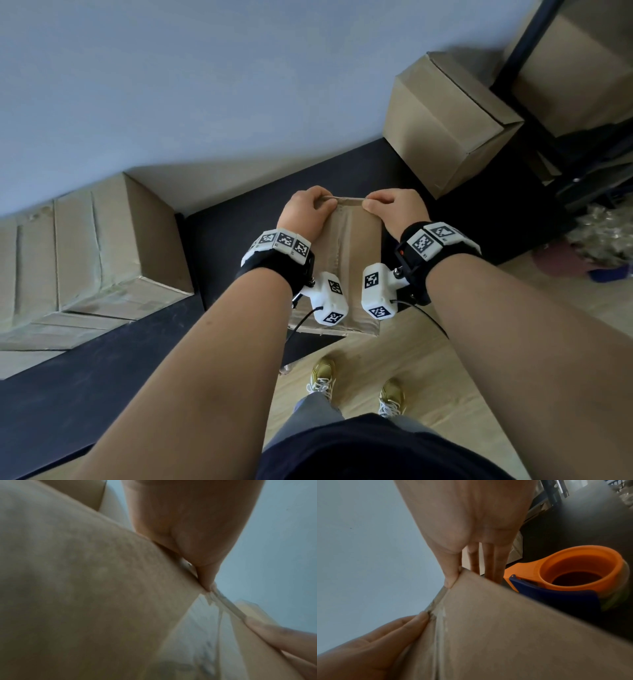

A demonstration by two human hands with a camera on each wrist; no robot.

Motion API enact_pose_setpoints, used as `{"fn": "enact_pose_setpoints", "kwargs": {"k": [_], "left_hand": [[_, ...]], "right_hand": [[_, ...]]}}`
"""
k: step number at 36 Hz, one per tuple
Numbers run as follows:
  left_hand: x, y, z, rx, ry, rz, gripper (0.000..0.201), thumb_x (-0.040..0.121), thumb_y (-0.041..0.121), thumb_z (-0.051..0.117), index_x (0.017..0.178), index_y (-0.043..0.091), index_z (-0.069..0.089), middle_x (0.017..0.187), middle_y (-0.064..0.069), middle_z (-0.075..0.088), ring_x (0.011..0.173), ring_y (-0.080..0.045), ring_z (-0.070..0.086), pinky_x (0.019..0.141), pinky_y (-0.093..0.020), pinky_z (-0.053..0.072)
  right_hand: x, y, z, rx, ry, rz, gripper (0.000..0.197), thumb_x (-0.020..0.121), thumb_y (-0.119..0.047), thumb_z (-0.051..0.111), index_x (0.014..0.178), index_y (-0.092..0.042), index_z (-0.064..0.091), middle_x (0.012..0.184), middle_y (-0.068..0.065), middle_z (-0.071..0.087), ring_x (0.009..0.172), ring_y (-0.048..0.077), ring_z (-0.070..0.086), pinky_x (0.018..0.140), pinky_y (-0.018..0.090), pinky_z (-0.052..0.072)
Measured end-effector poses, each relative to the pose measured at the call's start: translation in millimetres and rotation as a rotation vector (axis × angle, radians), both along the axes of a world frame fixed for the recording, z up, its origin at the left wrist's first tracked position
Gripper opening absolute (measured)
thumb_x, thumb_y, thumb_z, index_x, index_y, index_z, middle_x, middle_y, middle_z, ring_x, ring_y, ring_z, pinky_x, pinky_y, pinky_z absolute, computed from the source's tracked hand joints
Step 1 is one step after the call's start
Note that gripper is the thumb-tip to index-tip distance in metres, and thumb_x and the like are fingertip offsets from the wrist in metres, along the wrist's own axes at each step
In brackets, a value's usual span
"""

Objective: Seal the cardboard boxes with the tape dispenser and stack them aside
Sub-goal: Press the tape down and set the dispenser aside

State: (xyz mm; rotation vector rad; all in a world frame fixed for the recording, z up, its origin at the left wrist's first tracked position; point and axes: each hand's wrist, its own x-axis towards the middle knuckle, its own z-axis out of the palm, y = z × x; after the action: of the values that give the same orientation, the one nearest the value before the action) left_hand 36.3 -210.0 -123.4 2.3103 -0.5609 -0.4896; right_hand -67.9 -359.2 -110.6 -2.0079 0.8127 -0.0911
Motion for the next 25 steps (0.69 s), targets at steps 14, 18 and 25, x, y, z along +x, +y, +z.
{"fn": "enact_pose_setpoints", "kwargs": {"k": [14,18,25], "left_hand": [[9.9,51.0,17.5,0.284,-0.217,0.320,0.036,0.092,0.050,0.049,0.105,0.025,0.072,0.143,-0.003,0.037,0.135,-0.024,0.025,0.096,-0.037,0.039],[7.8,48.7,19.0,0.320,-0.214,0.403,0.042,0.095,0.048,0.045,0.109,0.017,0.069,0.122,-0.008,0.047,0.120,-0.028,0.038,0.088,-0.037,0.039],[-4.9,45.3,18.4,0.366,-0.401,0.276,0.037,0.096,0.026,0.044,0.129,0.012,0.054,0.135,-0.011,0.046,0.127,-0.030,0.035,0.104,-0.039,0.029]], "right_hand": [[-3.6,23.1,21.3,0.110,0.155,0.124,0.064,0.084,-0.043,0.072,0.140,-0.018,0.051,0.137,0.002,0.054,0.124,0.020,0.053,0.106,0.038,0.043],[-8.0,32.8,25.3,0.051,0.336,0.278,0.073,0.076,-0.048,0.077,0.136,-0.017,0.052,0.131,0.001,0.059,0.113,0.020,0.060,0.095,0.037,0.050],[-8.8,39.5,27.0,-0.092,0.430,0.365,0.049,0.081,-0.047,0.073,0.114,-0.012,0.063,0.111,0.005,0.067,0.099,0.022,0.064,0.089,0.037,0.052]]}}
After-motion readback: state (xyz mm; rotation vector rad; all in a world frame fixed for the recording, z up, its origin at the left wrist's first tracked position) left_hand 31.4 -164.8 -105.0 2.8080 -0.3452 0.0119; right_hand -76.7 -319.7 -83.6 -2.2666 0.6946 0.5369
